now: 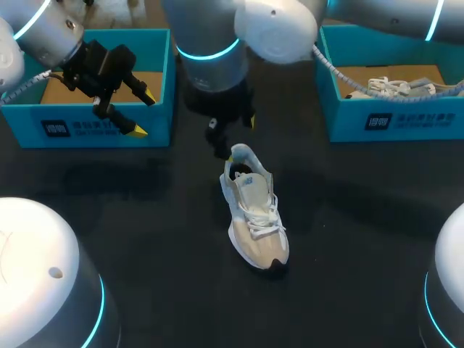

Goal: Take the shoe out of the shoebox, open the shoe tongue, remove and reinsert the insole, then place the shoe into the shoebox

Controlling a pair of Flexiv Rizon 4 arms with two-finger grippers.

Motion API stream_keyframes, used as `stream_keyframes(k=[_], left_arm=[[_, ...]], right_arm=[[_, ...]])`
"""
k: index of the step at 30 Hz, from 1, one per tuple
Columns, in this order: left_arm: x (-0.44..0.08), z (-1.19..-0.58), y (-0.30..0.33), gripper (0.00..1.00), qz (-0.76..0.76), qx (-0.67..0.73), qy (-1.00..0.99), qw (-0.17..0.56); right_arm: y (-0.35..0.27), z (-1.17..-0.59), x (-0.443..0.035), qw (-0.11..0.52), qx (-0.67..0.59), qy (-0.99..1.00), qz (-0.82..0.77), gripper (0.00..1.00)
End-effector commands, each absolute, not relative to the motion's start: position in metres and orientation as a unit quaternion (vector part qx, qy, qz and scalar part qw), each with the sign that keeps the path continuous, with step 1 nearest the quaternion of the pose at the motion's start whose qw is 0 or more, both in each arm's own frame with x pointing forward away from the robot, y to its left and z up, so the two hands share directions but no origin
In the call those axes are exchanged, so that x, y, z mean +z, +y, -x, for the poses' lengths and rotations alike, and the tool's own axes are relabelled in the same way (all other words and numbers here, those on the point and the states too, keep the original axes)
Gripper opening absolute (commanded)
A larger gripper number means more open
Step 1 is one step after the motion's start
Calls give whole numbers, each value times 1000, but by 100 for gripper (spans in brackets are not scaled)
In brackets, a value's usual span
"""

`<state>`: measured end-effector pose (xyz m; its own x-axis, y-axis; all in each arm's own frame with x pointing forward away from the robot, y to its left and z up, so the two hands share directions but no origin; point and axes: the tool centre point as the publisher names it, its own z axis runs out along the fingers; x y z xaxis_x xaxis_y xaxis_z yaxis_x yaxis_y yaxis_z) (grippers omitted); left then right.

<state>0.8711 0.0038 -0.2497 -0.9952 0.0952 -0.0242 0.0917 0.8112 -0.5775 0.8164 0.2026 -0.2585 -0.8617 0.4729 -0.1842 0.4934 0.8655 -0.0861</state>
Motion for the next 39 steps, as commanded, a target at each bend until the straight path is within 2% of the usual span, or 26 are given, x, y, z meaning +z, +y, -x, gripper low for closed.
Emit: stream_keyframes(k=[1, 7, 12, 24, 39], left_arm=[[-250, -872, 4, 100, 49, 302, -952, 3], [-250, -872, 4, 100, 49, 302, -952, 3], [-250, -872, 4, 100, 49, 302, -952, 3], [-250, -872, 4, 100, 49, 302, -952, 3], [-250, -872, 4, 100, 49, 302, -952, 3]], right_arm=[[204, -821, -266, 83, -73, 974, -196, 100], [209, -842, -281, 100, -73, 989, -81, 100], [211, -860, -304, 86, -71, 993, -35, 100], [192, -886, -340, 84, -50, 995, 28, 100], [200, -895, -370, 72, -51, 994, 59, 100]])
